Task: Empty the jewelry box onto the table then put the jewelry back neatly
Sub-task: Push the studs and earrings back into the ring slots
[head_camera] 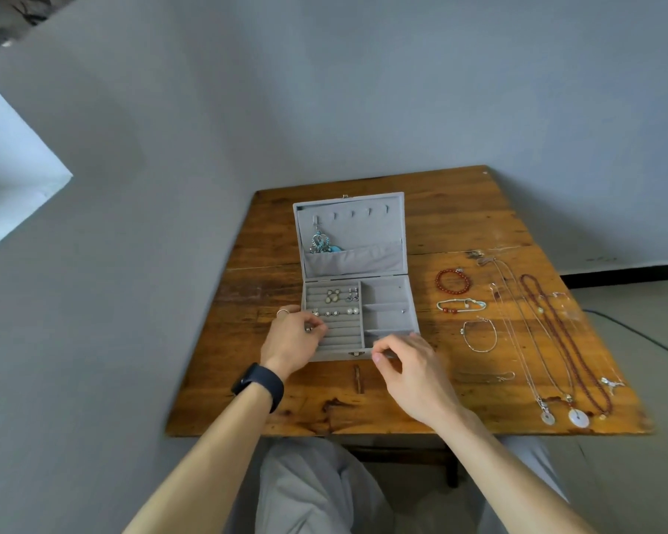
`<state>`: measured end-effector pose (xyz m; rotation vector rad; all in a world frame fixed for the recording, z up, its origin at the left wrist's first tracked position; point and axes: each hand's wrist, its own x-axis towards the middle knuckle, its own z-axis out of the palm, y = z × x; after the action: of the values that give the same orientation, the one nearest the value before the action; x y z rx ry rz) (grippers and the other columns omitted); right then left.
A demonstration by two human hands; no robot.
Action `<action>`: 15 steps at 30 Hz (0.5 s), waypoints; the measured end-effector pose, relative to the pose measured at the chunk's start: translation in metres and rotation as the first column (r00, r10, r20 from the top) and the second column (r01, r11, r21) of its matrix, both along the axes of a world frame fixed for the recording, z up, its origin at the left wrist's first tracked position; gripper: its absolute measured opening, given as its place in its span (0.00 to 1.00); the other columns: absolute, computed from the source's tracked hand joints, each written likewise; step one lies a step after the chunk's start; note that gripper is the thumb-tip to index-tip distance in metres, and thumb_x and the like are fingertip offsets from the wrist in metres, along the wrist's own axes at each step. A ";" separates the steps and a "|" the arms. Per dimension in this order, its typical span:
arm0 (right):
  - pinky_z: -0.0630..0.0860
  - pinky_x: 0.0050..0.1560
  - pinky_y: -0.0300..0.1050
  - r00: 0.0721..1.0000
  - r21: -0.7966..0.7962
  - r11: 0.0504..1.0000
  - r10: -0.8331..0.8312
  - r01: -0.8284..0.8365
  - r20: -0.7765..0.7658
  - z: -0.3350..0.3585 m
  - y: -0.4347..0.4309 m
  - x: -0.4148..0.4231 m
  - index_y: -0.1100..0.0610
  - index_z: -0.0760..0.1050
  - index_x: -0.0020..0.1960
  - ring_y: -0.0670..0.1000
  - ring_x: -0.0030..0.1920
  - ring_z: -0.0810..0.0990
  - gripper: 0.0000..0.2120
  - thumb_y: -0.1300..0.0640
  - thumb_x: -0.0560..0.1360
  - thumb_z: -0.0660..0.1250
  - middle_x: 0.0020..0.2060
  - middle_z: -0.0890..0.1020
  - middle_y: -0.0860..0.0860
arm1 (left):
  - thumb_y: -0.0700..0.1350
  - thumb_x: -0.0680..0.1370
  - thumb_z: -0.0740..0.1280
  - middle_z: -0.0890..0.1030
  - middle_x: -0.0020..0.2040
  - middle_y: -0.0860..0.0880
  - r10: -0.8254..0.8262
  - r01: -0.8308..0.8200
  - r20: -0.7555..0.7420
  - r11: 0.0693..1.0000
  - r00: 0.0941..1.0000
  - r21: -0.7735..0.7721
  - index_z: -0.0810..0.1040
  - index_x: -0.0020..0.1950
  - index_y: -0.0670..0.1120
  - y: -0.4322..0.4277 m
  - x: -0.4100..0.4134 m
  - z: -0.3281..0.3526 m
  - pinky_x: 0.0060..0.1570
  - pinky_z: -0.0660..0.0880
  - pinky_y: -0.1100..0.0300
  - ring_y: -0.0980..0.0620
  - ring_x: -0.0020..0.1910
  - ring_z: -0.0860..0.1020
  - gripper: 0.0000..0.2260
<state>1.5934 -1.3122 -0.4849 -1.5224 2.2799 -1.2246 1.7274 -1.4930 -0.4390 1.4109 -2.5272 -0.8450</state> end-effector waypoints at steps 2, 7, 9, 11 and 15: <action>0.60 0.70 0.41 1.000 -0.004 1.000 0.003 -0.003 -0.006 -0.003 -0.001 -0.001 0.50 0.79 0.49 0.39 0.50 0.78 0.02 0.53 0.78 0.68 0.47 0.83 0.41 | 0.54 0.80 0.67 0.68 0.72 0.47 0.005 -0.005 0.030 1.000 1.000 -0.010 0.79 0.50 0.56 0.002 -0.003 0.002 0.61 0.71 0.55 0.47 0.68 0.71 0.04; 0.57 0.68 0.37 1.000 -0.004 1.000 -0.011 0.011 -0.014 -0.005 -0.002 -0.001 0.49 0.80 0.50 0.37 0.51 0.76 0.02 0.53 0.78 0.68 0.48 0.83 0.41 | 0.52 0.78 0.71 0.71 0.66 0.48 0.025 -0.024 0.015 0.999 1.000 -0.031 0.75 0.50 0.56 0.004 -0.011 0.004 0.50 0.72 0.56 0.52 0.51 0.73 0.05; 0.59 0.68 0.38 1.000 0.002 1.000 -0.020 0.020 -0.014 -0.005 -0.003 -0.001 0.49 0.80 0.50 0.38 0.51 0.77 0.02 0.53 0.78 0.69 0.48 0.83 0.41 | 0.52 0.77 0.71 0.71 0.64 0.48 0.049 -0.049 -0.002 0.998 0.999 -0.027 0.75 0.50 0.56 0.003 -0.013 0.003 0.49 0.72 0.56 0.52 0.49 0.72 0.06; 0.64 0.67 0.41 1.000 0.003 1.000 -0.027 0.027 -0.016 -0.005 -0.004 -0.002 0.49 0.80 0.50 0.38 0.50 0.76 0.03 0.53 0.77 0.69 0.47 0.83 0.41 | 0.52 0.77 0.71 0.71 0.65 0.48 0.067 -0.067 -0.021 0.998 0.998 -0.007 0.77 0.48 0.56 0.002 -0.013 0.002 0.50 0.73 0.56 0.52 0.51 0.73 0.05; 0.74 0.59 0.42 0.999 0.021 0.999 -0.033 0.033 -0.031 -0.001 -0.005 -0.001 0.48 0.81 0.50 0.37 0.48 0.75 0.03 0.52 0.77 0.70 0.46 0.83 0.40 | 0.53 0.75 0.73 0.70 0.63 0.49 0.095 -0.092 -0.053 0.994 0.994 0.051 0.79 0.47 0.56 -0.003 -0.013 0.000 0.51 0.72 0.57 0.52 0.51 0.72 0.05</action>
<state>1.5920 -1.3171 -0.4857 -1.5125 2.3387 -1.1896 1.7146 -1.4957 -0.4389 1.4854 -2.3953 -0.9212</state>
